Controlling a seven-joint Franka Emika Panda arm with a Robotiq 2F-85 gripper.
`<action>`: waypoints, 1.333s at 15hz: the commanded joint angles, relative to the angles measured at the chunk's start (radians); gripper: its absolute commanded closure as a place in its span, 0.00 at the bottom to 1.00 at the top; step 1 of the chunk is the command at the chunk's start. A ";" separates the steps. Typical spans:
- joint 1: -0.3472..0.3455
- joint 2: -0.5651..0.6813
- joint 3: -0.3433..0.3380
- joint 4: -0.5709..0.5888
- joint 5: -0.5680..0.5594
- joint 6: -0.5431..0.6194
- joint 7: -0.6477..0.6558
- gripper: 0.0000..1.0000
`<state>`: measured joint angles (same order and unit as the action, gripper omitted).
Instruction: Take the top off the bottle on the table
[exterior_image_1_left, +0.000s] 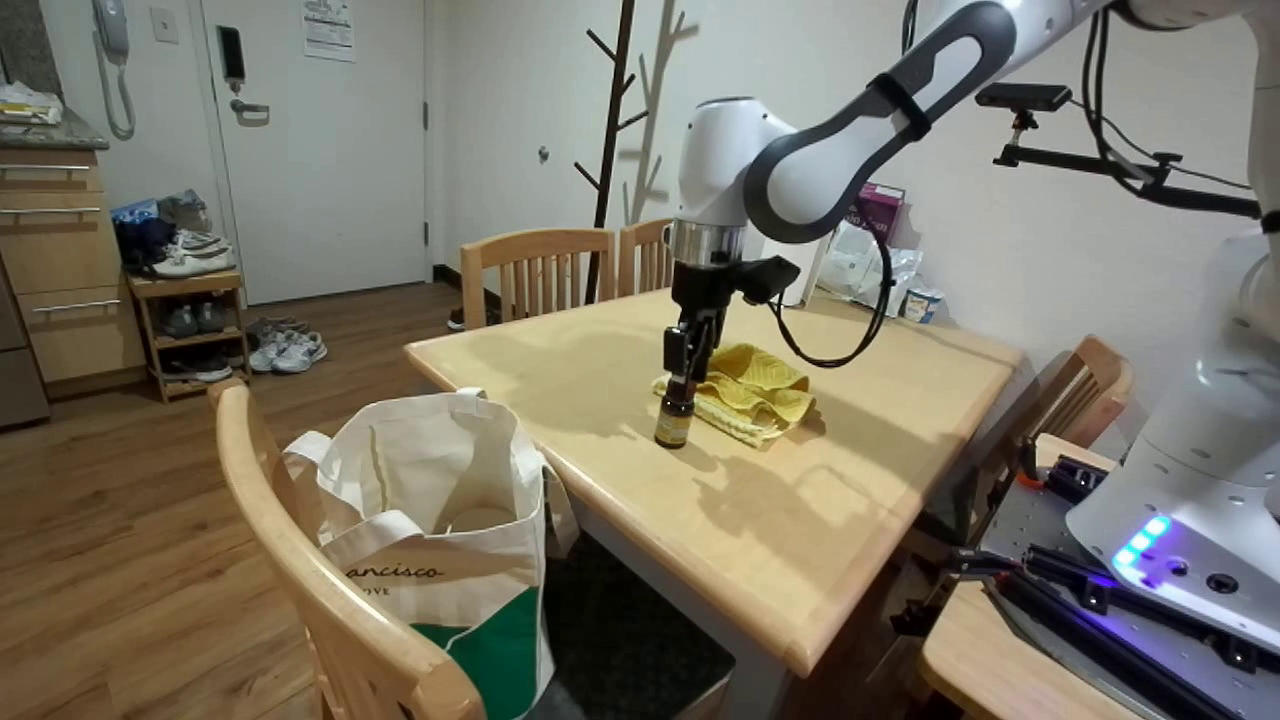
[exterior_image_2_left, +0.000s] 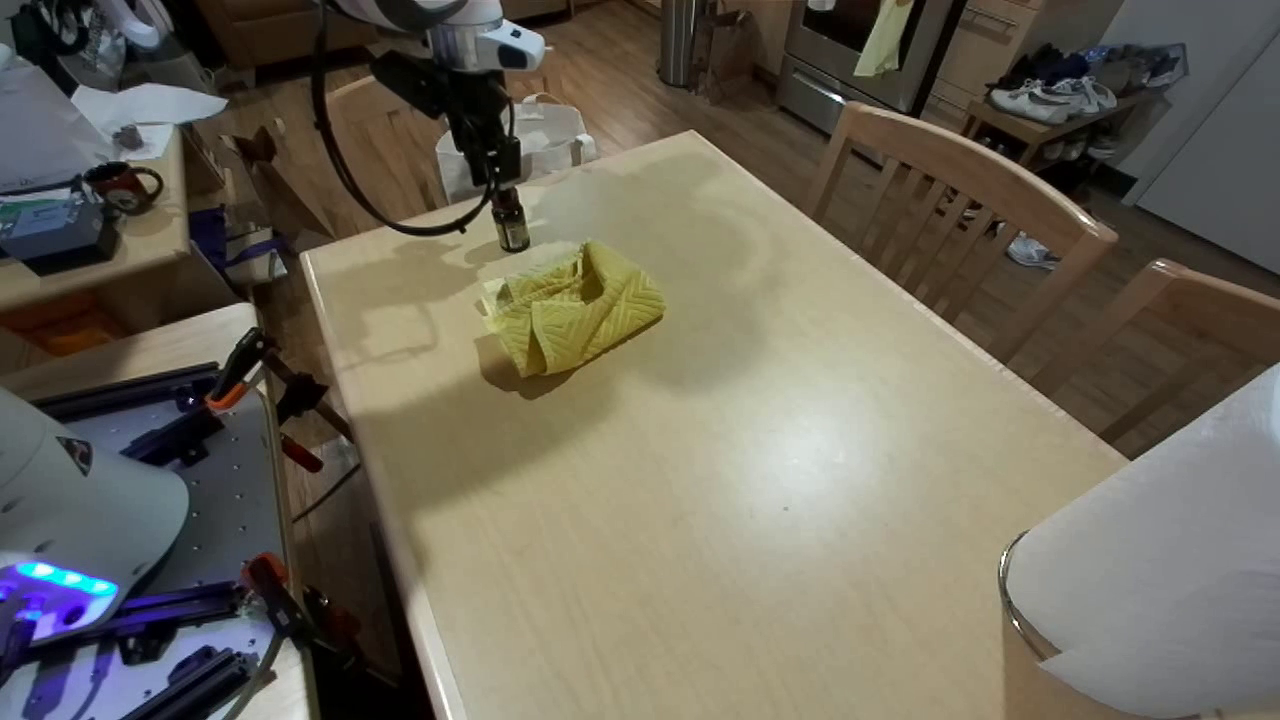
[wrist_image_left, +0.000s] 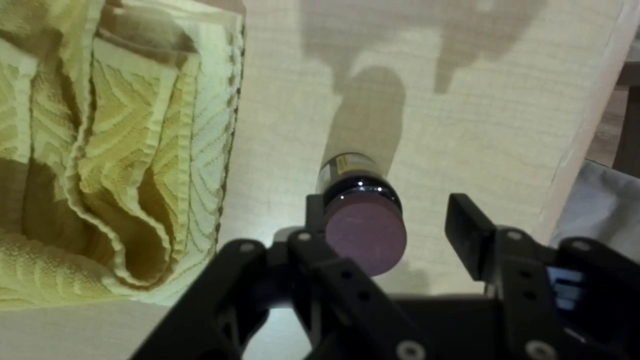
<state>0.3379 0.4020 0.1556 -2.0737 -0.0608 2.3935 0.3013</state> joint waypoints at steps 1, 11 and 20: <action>0.006 0.007 0.001 0.009 -0.010 -0.011 0.003 0.67; 0.011 0.007 -0.001 0.009 -0.012 -0.013 0.007 1.00; 0.004 -0.089 0.009 -0.021 0.000 -0.114 0.002 0.42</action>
<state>0.3449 0.3981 0.1575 -2.0692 -0.0606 2.3671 0.3013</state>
